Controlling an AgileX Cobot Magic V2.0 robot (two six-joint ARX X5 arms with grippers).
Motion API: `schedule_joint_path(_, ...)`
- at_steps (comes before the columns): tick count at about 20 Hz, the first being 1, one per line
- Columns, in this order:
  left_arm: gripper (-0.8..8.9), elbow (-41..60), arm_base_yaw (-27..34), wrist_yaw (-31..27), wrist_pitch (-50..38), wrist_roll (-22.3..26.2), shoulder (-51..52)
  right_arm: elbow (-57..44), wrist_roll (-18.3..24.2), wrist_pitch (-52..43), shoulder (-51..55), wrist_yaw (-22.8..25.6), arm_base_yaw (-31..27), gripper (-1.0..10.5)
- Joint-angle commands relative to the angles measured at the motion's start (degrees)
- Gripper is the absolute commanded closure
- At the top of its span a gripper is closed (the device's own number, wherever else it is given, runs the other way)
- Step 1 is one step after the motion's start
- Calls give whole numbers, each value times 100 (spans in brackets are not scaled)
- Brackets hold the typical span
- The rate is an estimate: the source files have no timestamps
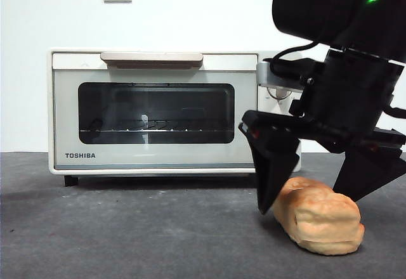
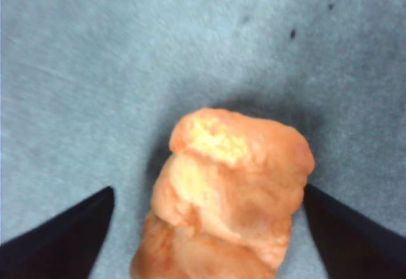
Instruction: The left arm flap open the oven, the right arm pick bread and place it into oven, the left arm flap close the oven
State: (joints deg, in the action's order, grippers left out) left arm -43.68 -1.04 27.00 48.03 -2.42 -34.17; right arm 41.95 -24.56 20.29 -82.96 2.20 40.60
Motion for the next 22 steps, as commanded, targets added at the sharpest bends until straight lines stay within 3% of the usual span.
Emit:
schedule_joint_path(1,797,-111,-15,24,-46,72,-24,33,-92,-22,-87,203,120,645)
schedule_joint_path(4,797,-111,-15,24,-52,72,-24,33,-85,-17,-48,240,131,731)
schedule_joint_path(12,797,-111,-160,55,-350,-76,-74,44,0,11,612,166,133,734)
schedule_joint_path(17,797,-149,-684,175,-1537,-807,-525,68,105,378,1648,48,133,734)
schedule_joint_path(22,797,-339,-1294,-66,-2767,-1073,-1488,92,125,761,2511,-70,131,734)
